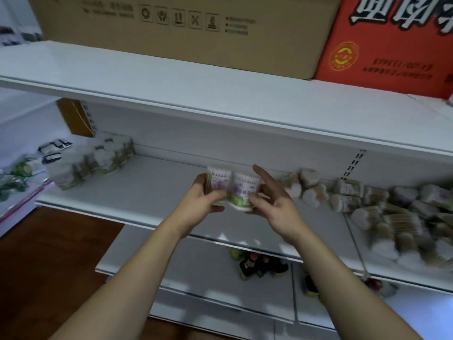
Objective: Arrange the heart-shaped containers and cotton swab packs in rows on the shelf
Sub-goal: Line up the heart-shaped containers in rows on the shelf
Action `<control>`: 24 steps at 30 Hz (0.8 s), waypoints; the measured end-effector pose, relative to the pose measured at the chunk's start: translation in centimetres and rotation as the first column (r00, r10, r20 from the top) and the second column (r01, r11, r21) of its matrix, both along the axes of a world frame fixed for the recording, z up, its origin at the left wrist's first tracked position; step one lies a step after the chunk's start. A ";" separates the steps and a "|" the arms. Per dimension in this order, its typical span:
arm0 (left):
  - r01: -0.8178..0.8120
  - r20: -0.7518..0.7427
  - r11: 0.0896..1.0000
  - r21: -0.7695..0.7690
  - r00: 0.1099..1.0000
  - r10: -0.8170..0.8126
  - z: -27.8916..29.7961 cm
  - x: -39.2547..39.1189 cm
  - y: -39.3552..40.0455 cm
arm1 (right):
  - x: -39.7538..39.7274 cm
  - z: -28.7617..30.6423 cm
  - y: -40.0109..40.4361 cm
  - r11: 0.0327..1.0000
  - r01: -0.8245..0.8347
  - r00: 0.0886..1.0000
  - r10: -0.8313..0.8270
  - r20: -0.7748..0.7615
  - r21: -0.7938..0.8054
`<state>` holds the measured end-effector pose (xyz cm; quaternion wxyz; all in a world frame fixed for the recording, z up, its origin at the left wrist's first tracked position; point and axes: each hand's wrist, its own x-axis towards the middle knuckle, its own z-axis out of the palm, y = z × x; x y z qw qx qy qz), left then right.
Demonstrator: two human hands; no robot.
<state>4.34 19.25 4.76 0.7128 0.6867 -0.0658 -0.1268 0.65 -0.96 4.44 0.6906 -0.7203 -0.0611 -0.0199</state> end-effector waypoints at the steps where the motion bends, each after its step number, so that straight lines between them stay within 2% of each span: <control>1: 0.017 -0.008 1.000 0.006 1.000 -0.017 0.0 0.1 2.0 | 0.1 0.0 1.7 1.000 -0.009 1.000 0.009 -0.001 0.018; 6: 0.053 -0.013 0.997 0.047 0.999 -0.053 -0.4 0.7 10.0 | 1.2 -0.5 9.4 1.000 -0.006 0.998 0.008 -0.062 0.027; 13: 0.024 0.037 0.988 0.154 0.999 -0.031 -1.3 3.7 16.3 | 4.4 -0.2 15.8 0.997 0.034 0.997 -0.039 -0.060 -0.073; 16: -0.029 0.061 0.989 0.145 0.998 0.020 -1.1 5.5 17.9 | 6.7 -0.6 17.7 0.995 0.031 0.997 -0.037 -0.065 -0.099; 20: -0.111 0.136 0.969 0.220 0.987 0.083 -0.3 7.7 20.4 | 9.5 -0.5 19.9 0.991 0.008 0.998 -0.018 -0.068 -0.136; 24: -0.136 0.146 0.980 0.146 0.983 0.115 -0.1 8.9 23.7 | 11.7 -0.9 22.1 0.986 0.003 1.000 -0.008 -0.026 -0.166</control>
